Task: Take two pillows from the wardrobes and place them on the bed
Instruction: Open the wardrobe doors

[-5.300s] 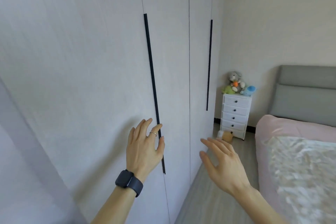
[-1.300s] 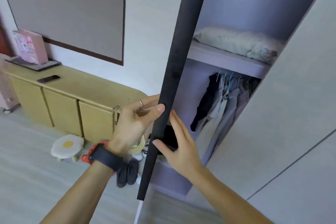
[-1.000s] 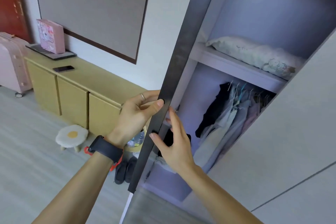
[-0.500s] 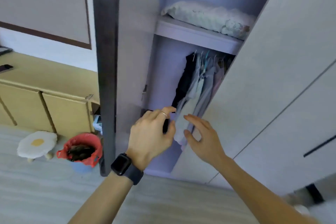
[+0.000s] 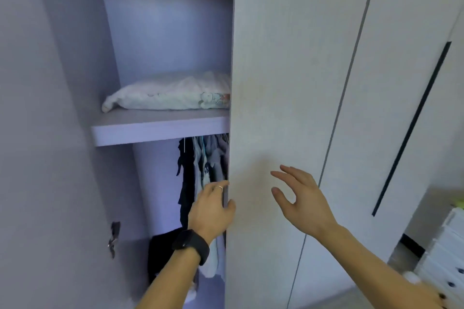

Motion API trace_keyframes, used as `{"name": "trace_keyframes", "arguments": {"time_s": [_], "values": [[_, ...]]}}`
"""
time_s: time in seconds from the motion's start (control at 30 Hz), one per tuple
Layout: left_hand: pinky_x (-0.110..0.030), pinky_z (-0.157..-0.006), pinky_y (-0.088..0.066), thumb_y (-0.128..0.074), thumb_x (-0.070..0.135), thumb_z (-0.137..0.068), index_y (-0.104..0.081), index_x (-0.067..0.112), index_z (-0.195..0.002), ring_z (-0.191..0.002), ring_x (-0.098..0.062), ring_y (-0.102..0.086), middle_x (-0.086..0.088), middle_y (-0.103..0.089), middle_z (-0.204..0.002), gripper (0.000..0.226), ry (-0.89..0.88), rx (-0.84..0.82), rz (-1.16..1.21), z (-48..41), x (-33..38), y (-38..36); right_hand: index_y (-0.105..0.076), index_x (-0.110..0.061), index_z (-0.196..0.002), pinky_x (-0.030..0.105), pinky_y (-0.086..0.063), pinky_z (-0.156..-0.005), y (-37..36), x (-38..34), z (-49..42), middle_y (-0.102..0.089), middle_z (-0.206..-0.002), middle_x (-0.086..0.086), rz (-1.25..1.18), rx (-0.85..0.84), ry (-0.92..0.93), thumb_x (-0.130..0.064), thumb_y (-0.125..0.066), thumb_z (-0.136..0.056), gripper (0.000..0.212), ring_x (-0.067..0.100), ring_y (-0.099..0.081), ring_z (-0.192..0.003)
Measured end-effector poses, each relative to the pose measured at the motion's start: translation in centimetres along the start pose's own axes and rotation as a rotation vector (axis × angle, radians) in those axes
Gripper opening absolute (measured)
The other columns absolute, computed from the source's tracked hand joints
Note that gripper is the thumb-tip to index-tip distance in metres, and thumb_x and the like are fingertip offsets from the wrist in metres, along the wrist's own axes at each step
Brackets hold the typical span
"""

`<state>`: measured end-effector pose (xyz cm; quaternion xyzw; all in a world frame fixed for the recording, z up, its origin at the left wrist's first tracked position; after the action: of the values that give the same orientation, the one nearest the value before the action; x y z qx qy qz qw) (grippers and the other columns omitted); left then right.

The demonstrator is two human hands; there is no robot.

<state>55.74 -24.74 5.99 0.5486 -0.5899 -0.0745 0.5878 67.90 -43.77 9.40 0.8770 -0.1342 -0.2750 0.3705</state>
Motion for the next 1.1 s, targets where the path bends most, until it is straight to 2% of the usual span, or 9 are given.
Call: {"name": "trace_keyframes", "arguments": {"time_s": [0.1, 0.23, 0.33, 0.5, 0.6, 0.7, 0.8, 1.0, 1.1], "values": [[-0.023, -0.087, -0.042, -0.057, 0.034, -0.095, -0.041, 0.028, -0.144, -0.126, -0.015, -0.049, 0.001, -0.044, -0.146, 0.052, 0.001, 0.087, 0.090, -5.8, 1.9, 2.4, -0.056, -0.036, -0.137, 0.020, -0.028, -0.108, 1.4, 0.3, -5.9, -0.045, -0.151, -0.010, -0.012, 0.073, 0.038, -0.040, -0.059, -0.097, 0.041, 0.011, -0.033, -0.141], [-0.022, -0.095, -0.036, -0.061, 0.033, -0.094, -0.038, 0.023, -0.145, -0.131, -0.019, -0.046, -0.003, -0.046, -0.144, 0.058, 0.002, 0.160, 0.210, -11.9, 3.8, 4.9, -0.047, -0.038, -0.144, 0.029, -0.031, -0.113, 2.8, -0.1, -13.0, -0.033, -0.160, -0.008, -0.003, 0.153, 0.086, -0.045, -0.055, -0.098, 0.048, 0.015, -0.023, -0.147], [-0.024, -0.098, -0.040, -0.064, 0.036, -0.092, -0.039, 0.026, -0.143, -0.126, -0.015, -0.049, 0.003, -0.049, -0.138, 0.057, -0.002, 0.189, 0.291, -14.7, 4.5, 5.5, -0.035, -0.041, -0.151, 0.036, -0.023, -0.120, 2.8, -0.5, -17.3, -0.017, -0.166, -0.004, 0.065, 0.218, 0.149, -0.052, -0.050, -0.098, 0.056, 0.019, -0.007, -0.154], [-0.015, -0.087, -0.048, -0.062, 0.033, -0.095, -0.049, 0.029, -0.130, -0.103, 0.001, -0.062, 0.016, -0.064, -0.115, 0.037, 0.012, 0.161, 0.488, -17.2, 4.4, 4.3, -0.008, -0.044, -0.157, 0.063, -0.007, -0.120, -0.6, 0.3, -22.2, 0.013, -0.168, 0.001, 0.218, 0.237, 0.193, -0.061, -0.040, -0.099, 0.068, 0.029, 0.017, -0.153], [-0.012, -0.075, -0.051, -0.061, 0.031, -0.097, -0.063, 0.024, -0.106, -0.087, -0.001, -0.069, 0.012, -0.075, -0.092, 0.012, 0.020, 0.176, 0.574, -17.9, 3.5, 3.3, -0.011, -0.040, -0.157, 0.071, -0.007, -0.116, -3.4, 2.0, -23.4, 0.006, -0.168, 0.006, 0.249, 0.356, 0.225, -0.062, -0.038, -0.098, 0.069, 0.036, 0.008, -0.154], [-0.020, -0.074, -0.053, -0.061, 0.032, -0.096, -0.064, 0.021, -0.097, -0.085, -0.006, -0.069, 0.012, -0.074, -0.090, 0.011, 0.023, 0.227, 0.672, -18.0, 2.8, 1.9, -0.021, -0.036, -0.157, 0.072, -0.009, -0.114, -5.1, 3.1, -24.2, -0.010, -0.167, 0.012, 0.277, 0.533, 0.281, -0.063, -0.037, -0.097, 0.067, 0.040, -0.009, -0.153], [-0.018, -0.069, -0.050, -0.060, 0.034, -0.096, -0.064, 0.022, -0.094, -0.079, -0.006, -0.068, 0.010, -0.073, -0.087, 0.012, 0.023, 0.326, 0.700, -18.2, 2.3, 0.9, -0.031, -0.031, -0.154, 0.072, -0.011, -0.115, -5.8, 3.1, -24.8, -0.019, -0.164, 0.012, 0.285, 0.641, 0.323, -0.061, -0.039, -0.097, 0.065, 0.043, -0.018, -0.150], [-0.021, -0.068, -0.051, -0.059, 0.039, -0.095, -0.065, 0.023, -0.096, -0.077, -0.007, -0.066, 0.009, -0.073, -0.086, 0.017, 0.032, 0.333, 0.718, -17.0, 2.0, 0.0, -0.030, -0.031, -0.154, 0.072, -0.011, -0.115, -5.5, 3.0, -23.5, -0.017, -0.164, 0.011, 0.281, 0.645, 0.321, -0.059, -0.042, -0.098, 0.064, 0.042, -0.016, -0.151], [-0.025, -0.074, -0.056, -0.059, 0.041, -0.095, -0.066, 0.025, -0.099, -0.086, -0.009, -0.070, 0.009, -0.075, -0.091, 0.018, 0.075, 0.328, 0.731, -17.6, 2.2, 0.4, -0.018, -0.035, -0.157, 0.071, -0.006, -0.116, -5.4, 3.0, -24.4, -0.005, -0.167, 0.009, 0.260, 0.507, 0.278, -0.060, -0.034, -0.100, 0.064, 0.038, -0.003, -0.153]]}}
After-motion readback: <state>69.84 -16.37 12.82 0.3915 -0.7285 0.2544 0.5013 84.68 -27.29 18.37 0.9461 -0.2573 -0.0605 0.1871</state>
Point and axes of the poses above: each hand's wrist, its own z-axis away from the middle knuckle, its own y-axis out of the back of the hand, x = y × z, the point moved 5 cm from there along -z, towards the middle knuckle
